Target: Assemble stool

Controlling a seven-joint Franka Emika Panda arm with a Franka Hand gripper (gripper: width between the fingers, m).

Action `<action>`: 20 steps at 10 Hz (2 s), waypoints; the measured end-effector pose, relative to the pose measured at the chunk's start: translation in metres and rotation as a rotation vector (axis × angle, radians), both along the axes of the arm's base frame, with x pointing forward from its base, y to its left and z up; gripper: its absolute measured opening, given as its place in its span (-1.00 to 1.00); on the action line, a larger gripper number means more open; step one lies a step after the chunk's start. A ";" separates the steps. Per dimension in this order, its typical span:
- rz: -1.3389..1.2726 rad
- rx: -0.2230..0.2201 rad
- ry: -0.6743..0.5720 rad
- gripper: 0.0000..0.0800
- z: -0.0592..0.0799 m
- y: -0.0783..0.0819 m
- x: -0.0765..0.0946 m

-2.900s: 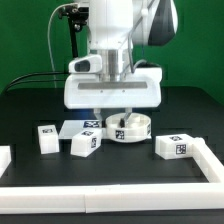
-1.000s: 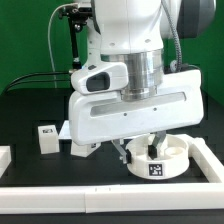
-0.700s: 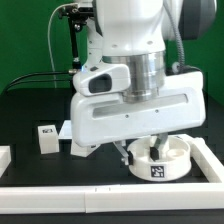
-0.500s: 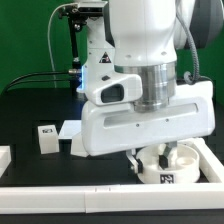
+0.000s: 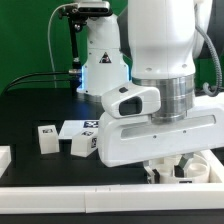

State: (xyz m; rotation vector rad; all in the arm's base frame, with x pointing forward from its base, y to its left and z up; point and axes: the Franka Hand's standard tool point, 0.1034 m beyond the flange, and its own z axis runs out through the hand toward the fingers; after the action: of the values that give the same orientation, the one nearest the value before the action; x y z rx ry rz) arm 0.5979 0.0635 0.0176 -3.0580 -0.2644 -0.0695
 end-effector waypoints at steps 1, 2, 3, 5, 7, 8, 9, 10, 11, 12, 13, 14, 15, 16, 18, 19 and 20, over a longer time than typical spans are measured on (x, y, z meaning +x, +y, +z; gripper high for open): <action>-0.001 0.000 0.000 -0.28 0.000 -0.001 0.000; -0.001 0.000 0.000 -0.28 0.000 -0.001 0.000; -0.001 0.000 0.000 -0.10 0.000 -0.001 0.000; 0.013 0.005 0.036 0.36 0.020 -0.009 0.004; 0.004 0.012 0.033 0.61 0.037 -0.007 0.009; -0.006 0.013 0.031 0.61 0.044 -0.008 0.005; -0.036 0.015 0.040 0.62 0.051 -0.006 -0.007; -0.080 0.014 0.056 0.62 0.055 -0.002 -0.020; -0.054 0.012 0.043 0.62 0.057 -0.002 -0.017; -0.049 0.010 0.043 0.62 0.055 -0.008 -0.017; -0.050 0.010 0.044 0.62 0.054 -0.007 -0.017; -0.049 0.010 0.044 0.62 0.054 -0.007 -0.017; -0.061 0.011 0.046 0.62 0.054 -0.007 -0.017; -0.118 0.012 0.056 0.62 0.053 -0.006 -0.022; -0.378 0.015 0.106 0.62 0.049 -0.001 -0.054; -0.480 0.008 0.125 0.62 0.048 0.008 -0.066; -0.510 0.010 0.114 0.62 0.053 0.011 -0.057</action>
Offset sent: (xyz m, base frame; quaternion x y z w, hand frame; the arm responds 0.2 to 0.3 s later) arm 0.0000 0.0000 0.0000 0.0000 0.0000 0.0000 1.0000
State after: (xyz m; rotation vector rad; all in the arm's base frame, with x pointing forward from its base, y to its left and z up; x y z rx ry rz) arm 0.5411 0.0747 0.0705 -3.0189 0.5211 0.0757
